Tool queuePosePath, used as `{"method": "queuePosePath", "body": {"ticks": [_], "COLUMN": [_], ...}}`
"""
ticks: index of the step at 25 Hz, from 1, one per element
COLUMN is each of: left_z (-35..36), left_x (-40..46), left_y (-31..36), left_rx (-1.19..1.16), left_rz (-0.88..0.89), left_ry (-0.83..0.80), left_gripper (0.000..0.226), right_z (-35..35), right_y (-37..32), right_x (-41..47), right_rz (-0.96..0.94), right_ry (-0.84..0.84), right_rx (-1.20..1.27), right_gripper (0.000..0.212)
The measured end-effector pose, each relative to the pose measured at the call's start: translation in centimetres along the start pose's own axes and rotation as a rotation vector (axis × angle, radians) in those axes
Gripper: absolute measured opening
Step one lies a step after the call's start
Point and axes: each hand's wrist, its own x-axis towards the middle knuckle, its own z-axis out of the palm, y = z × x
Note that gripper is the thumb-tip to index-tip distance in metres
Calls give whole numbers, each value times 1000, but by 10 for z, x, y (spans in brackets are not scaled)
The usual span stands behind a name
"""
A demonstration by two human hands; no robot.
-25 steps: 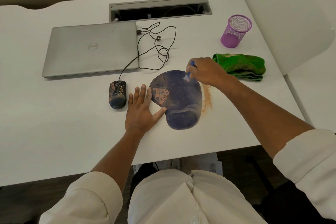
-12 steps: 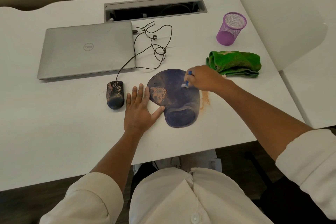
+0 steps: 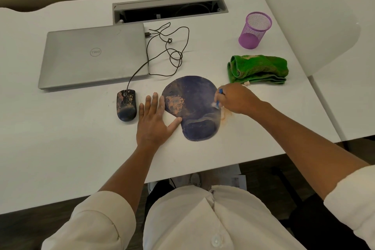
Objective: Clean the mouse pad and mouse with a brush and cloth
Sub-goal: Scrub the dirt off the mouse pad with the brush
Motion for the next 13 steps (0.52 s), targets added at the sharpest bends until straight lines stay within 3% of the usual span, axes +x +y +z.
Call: {"method": "queuePosePath", "body": {"ticks": [2, 5, 10, 13], "left_z": [0, 0, 0, 1], "left_x": [0, 0, 0, 0], "left_y": [0, -1, 0, 0], "left_rx": [-2, 0, 4, 6], "left_rz": [1, 3, 0, -1], "left_ry": [4, 6, 3, -6], "left_gripper": [99, 99, 99, 99], "right_z": [-3, -11, 6, -1], "right_y": [5, 3, 3, 2], "right_x": [-5, -4, -10, -12], "right_rz": [7, -44, 4, -38], "right_ry": [-10, 172, 6, 103], "right_rx": [30, 134, 15, 111], "right_gripper": [24, 28, 25, 27]}}
